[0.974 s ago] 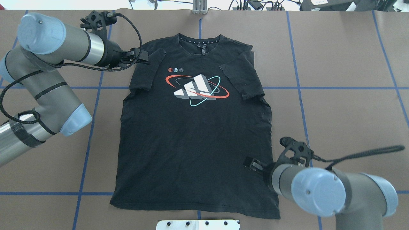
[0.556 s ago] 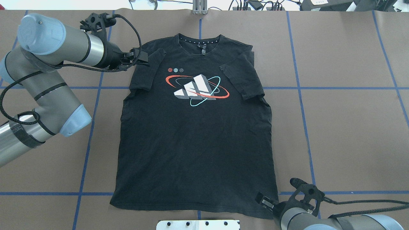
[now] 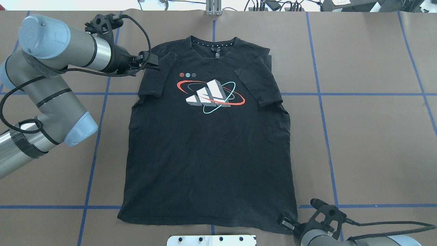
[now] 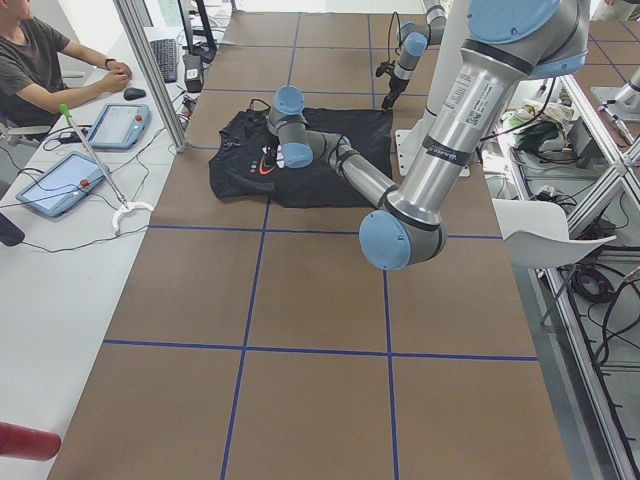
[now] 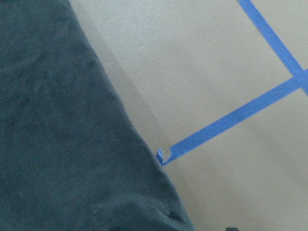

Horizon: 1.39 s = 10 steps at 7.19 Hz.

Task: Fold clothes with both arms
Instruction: 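Lower the right gripper onto the hem corner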

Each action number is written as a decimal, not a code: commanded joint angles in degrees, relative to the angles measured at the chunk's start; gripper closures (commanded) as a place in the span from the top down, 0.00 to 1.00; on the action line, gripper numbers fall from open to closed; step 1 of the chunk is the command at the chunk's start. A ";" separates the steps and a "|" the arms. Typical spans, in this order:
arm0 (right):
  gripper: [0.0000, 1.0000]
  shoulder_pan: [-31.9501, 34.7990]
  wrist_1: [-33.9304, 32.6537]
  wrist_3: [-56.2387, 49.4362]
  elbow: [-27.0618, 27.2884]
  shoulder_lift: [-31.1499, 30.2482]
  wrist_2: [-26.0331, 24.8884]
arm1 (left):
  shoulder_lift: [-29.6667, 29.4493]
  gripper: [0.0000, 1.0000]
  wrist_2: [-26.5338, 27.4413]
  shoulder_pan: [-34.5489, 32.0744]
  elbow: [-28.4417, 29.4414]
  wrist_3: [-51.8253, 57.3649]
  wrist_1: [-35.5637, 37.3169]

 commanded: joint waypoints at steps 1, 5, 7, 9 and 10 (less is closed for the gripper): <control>0.65 -0.53 0.00 0.08 -0.05 0.01 0.02 | 0.00 0.99 0.12 -0.03 0.18 -0.02 0.00; 0.64 -2.03 -0.08 1.21 0.04 -0.08 -0.07 | 0.00 0.99 0.12 0.05 0.44 -0.02 0.00; 0.57 -2.65 -0.17 2.62 0.21 -0.34 -0.16 | 0.00 0.99 0.21 0.05 0.62 -0.02 -0.09; 0.47 -2.56 -0.17 2.54 0.04 -0.60 -0.16 | 0.00 0.99 0.30 0.05 0.70 -0.02 0.00; 0.24 -2.47 -0.17 2.62 0.39 -0.78 -0.16 | 0.00 0.99 0.30 0.05 0.79 -0.02 0.00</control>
